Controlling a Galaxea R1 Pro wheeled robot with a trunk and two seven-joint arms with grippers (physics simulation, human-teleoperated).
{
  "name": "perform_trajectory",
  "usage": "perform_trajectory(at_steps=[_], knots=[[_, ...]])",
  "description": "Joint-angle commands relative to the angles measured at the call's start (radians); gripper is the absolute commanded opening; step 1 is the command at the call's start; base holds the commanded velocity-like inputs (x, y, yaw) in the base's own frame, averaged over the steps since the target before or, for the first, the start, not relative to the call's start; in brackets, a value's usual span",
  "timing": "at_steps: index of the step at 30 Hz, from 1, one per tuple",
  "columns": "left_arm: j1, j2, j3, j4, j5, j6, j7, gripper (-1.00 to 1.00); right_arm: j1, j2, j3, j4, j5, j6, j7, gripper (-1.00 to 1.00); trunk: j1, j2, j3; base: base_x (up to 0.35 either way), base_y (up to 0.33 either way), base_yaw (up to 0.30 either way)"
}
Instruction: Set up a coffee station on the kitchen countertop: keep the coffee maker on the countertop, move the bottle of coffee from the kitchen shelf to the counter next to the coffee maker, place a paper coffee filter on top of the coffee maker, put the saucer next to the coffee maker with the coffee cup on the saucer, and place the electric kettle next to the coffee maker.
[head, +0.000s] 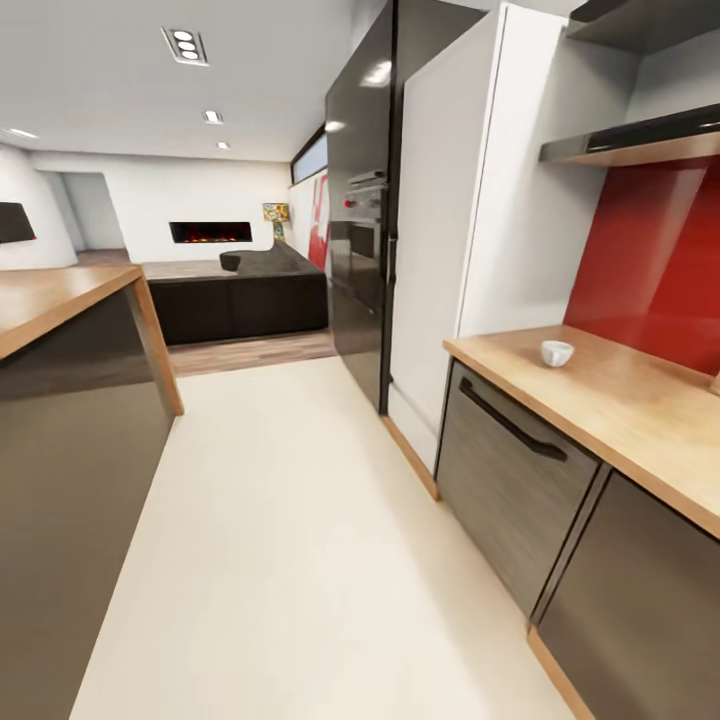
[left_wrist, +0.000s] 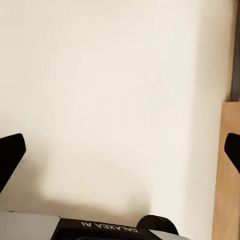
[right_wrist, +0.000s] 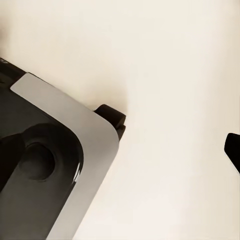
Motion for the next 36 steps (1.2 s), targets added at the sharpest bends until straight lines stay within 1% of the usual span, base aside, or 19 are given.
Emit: perform_trajectory(at_steps=[1,28,36], knots=[[-0.001,0.000,0.005,0.001,-0.005,-0.004,-0.003,1.00,-0.001,0.001,-0.008,-0.001,0.009,-0.005,0.005,1.00,0.000,0.000,-0.001,0.289,0.230,0.020],[-0.001,0.000,0.004,0.001,-0.005,-0.004,-0.003,1.00,-0.001,0.000,-0.008,-0.001,0.009,-0.005,0.005,1.00,0.000,0.000,-0.001,0.288,0.229,0.002],[-0.001,0.000,0.004,0.001,-0.005,-0.004,-0.003,1.00,-0.001,0.000,-0.008,-0.001,0.010,-0.004,0.006,1.00,0.000,0.000,-0.001,0.306,0.152,-0.012]])
